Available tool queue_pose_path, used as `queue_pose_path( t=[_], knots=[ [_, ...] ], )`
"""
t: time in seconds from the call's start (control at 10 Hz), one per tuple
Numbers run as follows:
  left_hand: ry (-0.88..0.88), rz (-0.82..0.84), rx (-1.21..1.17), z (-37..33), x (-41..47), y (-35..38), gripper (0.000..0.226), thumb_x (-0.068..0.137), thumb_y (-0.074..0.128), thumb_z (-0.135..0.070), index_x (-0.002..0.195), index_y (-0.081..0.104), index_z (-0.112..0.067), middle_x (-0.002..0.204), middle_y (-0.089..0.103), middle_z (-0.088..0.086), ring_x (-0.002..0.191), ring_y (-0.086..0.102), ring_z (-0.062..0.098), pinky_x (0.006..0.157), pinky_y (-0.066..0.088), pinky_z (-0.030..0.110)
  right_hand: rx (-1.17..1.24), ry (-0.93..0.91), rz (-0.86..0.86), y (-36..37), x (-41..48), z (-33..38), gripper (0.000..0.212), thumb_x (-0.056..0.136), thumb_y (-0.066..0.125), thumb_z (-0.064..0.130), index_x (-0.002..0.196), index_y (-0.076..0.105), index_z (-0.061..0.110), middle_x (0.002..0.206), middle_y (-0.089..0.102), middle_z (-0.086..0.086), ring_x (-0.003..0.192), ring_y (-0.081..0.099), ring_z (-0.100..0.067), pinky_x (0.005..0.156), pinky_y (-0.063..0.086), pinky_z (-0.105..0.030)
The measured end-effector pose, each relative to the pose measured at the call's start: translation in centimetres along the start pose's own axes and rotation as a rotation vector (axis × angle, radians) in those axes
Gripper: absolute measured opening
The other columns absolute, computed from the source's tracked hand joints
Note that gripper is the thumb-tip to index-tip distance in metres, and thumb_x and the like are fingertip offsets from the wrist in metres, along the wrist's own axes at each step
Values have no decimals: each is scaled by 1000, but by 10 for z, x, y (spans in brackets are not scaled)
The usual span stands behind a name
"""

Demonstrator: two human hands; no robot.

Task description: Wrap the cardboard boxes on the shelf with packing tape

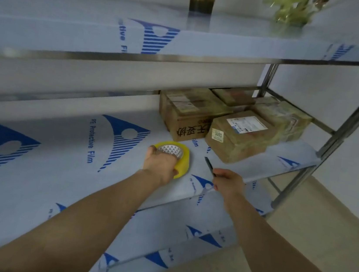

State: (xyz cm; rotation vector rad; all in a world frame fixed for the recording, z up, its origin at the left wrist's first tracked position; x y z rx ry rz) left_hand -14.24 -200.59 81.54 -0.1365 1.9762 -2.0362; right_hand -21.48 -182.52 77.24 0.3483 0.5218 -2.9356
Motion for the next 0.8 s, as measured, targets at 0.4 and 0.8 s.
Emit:
queue_pose_path(
  t=[0.4, 0.8],
  knots=[
    [-21, -41, 108, -34, 79, 3, 41, 96, 47, -37, 134, 46, -23, 130, 55, 5, 122, 47, 26, 107, 19, 39, -695, -358, 134, 40, 87, 30, 38, 98, 41, 9, 134, 51, 7, 143, 39, -13, 123, 48, -27, 102, 34, -26],
    [-315, 28, 43, -70, 95, 0, 55, 92, 49, -46, 141, 39, -25, 141, 47, 5, 133, 36, 26, 111, 15, 41, -1014, -685, 463, 41, 93, 23, 59, 95, 41, 6, 149, 18, 6, 154, 20, -10, 142, 17, -26, 117, 14, -32]
  ],
)
Point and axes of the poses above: each hand's wrist, its own x-axis towards the middle knuckle, its own y-axis out of the palm, z = x × y, the point moved 6 cm from there along x, towards the middle knuckle
